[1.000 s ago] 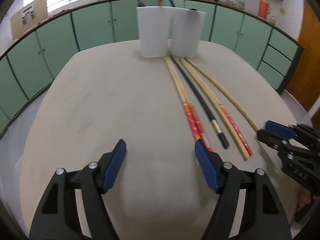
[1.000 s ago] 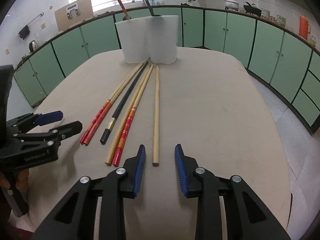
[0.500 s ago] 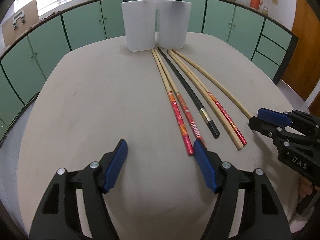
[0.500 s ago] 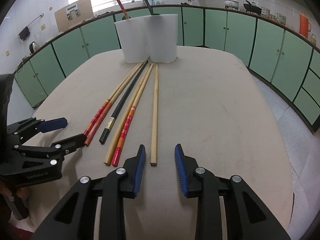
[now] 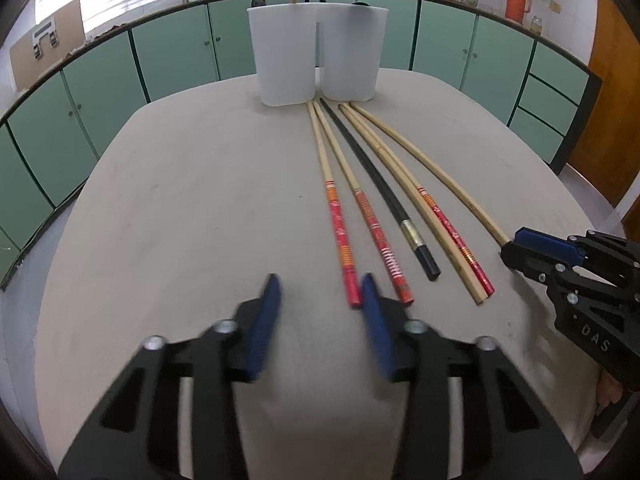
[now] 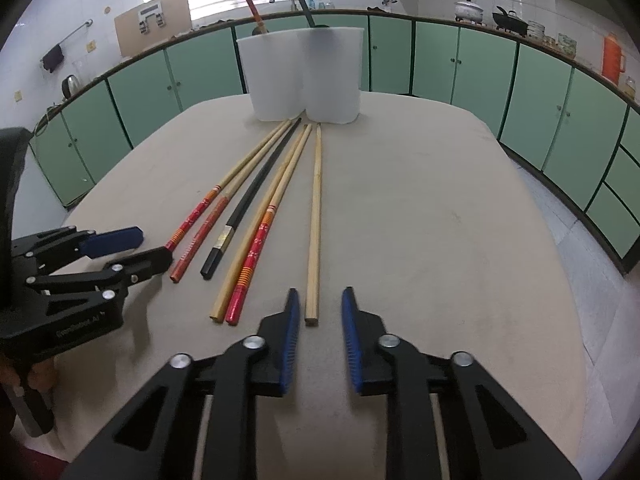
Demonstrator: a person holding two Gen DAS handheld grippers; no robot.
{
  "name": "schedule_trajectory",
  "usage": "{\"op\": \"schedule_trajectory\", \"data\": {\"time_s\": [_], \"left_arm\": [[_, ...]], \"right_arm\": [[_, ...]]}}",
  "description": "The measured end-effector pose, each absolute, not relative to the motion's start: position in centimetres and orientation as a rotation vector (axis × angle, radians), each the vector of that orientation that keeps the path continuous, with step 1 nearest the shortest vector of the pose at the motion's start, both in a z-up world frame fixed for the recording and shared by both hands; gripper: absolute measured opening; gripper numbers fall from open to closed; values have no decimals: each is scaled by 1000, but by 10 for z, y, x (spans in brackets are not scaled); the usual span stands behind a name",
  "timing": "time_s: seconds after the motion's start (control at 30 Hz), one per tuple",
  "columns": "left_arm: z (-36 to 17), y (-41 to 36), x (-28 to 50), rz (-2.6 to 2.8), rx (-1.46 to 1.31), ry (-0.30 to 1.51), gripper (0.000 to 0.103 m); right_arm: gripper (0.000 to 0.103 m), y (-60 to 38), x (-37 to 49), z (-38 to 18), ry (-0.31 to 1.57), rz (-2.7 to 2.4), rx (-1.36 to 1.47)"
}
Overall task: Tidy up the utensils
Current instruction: 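Move both tools back over the remaining chopsticks on the mat, then grasp a red chopstick with the left tool while the right tool grasps a wooden chopstick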
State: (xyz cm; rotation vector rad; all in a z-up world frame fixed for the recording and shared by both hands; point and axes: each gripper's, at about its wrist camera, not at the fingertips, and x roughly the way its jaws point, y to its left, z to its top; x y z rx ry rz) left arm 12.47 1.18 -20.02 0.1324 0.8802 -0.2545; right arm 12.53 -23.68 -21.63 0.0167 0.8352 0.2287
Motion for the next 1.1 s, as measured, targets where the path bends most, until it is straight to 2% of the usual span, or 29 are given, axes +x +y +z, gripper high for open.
{"op": "schedule_trajectory", "data": {"time_s": [0.03, 0.1, 0.13, 0.33, 0.8, 1.1], "left_arm": [[-200, 10, 124, -260, 134, 879, 18], [-200, 9, 124, -278, 126, 882, 8], [-200, 8, 123, -284, 123, 884, 6], [-191, 11, 121, -295, 92, 886, 6], [-73, 19, 98, -287, 130, 586, 5], [-24, 18, 113, -313, 99, 493, 5]], "right_arm": [[7, -237, 125, -216, 836, 232, 19], [7, -237, 125, -216, 835, 233, 15], [7, -237, 126, -216, 835, 235, 15], [7, -240, 122, -203, 803, 249, 23], [7, -264, 114, -108, 590, 295, 68], [7, -269, 134, -47, 499, 354, 63]]}}
